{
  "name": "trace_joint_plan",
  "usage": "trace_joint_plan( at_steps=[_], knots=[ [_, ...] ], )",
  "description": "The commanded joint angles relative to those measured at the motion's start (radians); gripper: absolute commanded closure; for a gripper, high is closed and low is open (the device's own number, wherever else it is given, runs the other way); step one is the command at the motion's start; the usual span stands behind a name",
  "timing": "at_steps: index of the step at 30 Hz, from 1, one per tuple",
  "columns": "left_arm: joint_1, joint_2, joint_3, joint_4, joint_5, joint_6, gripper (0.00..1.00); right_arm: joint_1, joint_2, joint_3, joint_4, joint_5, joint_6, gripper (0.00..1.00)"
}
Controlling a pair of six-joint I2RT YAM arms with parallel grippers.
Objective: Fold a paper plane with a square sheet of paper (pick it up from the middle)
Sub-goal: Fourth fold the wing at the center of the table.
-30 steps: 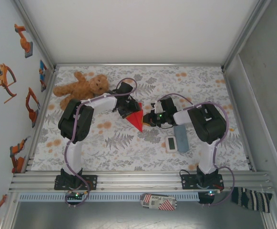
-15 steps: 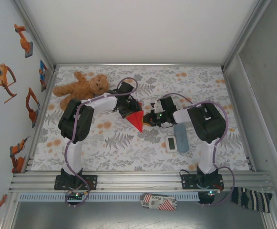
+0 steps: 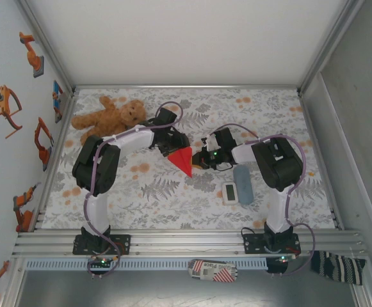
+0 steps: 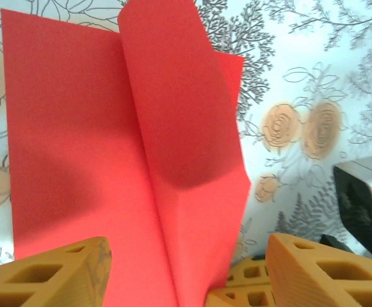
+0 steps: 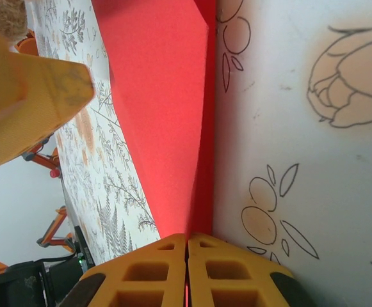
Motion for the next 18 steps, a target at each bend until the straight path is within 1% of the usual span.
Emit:
trace_joint_plan(
  at_steps=[1,4,8,11,18],
  knots=[
    [0.007,-0.066,-0.051,0.105,0.052,0.006,0.41,-0.004,0.087,-0.020,-0.093,0.167,-0.055,0.91],
    [0.012,-0.063,-0.087,0.208,0.115,-0.019,0.52,-0.003,0.090,-0.018,-0.093,0.168,-0.056,0.91],
    [0.019,-0.027,-0.108,0.290,0.184,-0.055,0.64,-0.004,0.096,-0.012,-0.105,0.172,-0.064,0.91],
    [0.020,0.001,-0.102,0.303,0.200,-0.062,0.68,-0.004,0.098,-0.008,-0.115,0.175,-0.070,0.91],
    [0.029,0.044,-0.098,0.267,0.184,-0.067,0.73,-0.004,0.101,-0.004,-0.127,0.179,-0.077,0.90]
  ],
)
